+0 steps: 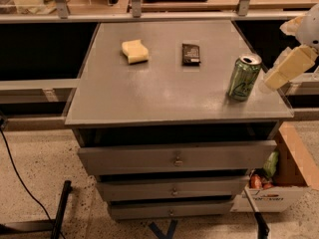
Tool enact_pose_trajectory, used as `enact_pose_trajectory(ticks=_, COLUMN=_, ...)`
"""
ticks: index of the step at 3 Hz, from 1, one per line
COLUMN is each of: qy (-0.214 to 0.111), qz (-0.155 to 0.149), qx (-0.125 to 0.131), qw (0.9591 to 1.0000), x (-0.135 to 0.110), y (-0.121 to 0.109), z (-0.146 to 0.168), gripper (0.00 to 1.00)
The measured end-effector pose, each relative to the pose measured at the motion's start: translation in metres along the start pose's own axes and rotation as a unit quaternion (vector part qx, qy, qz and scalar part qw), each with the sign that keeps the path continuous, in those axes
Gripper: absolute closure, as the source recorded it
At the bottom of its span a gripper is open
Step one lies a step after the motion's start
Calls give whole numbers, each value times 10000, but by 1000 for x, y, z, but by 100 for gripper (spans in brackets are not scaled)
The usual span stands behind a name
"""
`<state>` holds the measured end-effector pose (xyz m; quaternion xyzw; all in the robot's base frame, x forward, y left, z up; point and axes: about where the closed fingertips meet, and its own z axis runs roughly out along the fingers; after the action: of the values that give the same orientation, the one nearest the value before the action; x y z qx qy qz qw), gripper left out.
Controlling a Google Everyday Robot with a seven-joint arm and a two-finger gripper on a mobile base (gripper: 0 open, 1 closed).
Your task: Knock green can over
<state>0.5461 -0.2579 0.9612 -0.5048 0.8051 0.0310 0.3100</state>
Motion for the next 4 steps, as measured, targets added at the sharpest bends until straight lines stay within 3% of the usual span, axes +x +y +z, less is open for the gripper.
enact_pose_trajectory(ticks=2, qy=-497, qz=367, qx=-233, qw=9978, x=25, y=-21, z=31, gripper=0)
enact_pose_trajectory(ticks=4, qy=-977, qz=709, qx=-615, qw=9908, x=47, y=-29, z=61, gripper=0)
